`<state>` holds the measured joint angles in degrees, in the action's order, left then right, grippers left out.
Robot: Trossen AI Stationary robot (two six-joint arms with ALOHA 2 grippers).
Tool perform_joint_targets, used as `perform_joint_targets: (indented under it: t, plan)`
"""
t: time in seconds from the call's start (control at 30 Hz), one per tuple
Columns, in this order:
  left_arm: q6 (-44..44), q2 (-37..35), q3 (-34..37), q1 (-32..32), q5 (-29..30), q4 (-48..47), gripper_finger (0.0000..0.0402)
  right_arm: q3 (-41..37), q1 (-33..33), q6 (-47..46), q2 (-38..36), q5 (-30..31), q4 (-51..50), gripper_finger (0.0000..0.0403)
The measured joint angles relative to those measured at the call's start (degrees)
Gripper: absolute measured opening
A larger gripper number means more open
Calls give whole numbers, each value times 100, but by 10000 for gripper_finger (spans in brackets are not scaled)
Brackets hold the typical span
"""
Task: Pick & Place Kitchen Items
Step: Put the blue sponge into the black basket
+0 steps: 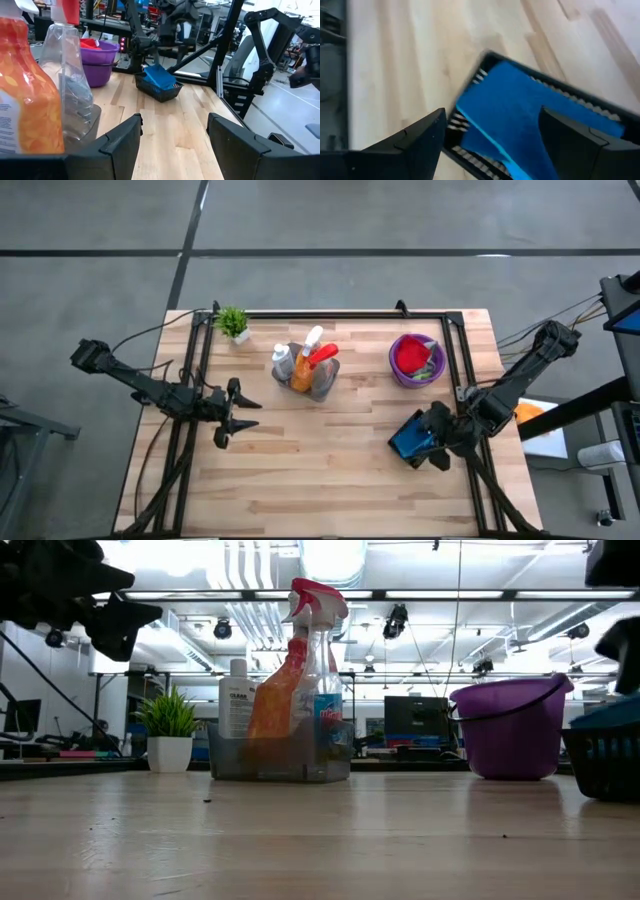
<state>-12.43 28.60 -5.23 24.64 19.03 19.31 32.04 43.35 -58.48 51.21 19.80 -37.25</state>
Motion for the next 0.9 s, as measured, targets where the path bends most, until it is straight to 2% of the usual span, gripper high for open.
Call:
perform_joint_targets:
  t: [0.27,0.47,0.57,0.9]
  plan:
    - [-27,0,0,-4,0,7,231,134,0,-669,230,-316,-236,307]
    - [-51,0,0,-4,0,3,231,507,0,-547,233,-254,-211,307]
    - [-102,0,0,-2,0,-15,231,615,2,-435,199,4,-209,307]
    - [-153,0,0,-2,0,-168,231,618,2,-327,-4,56,18,307]
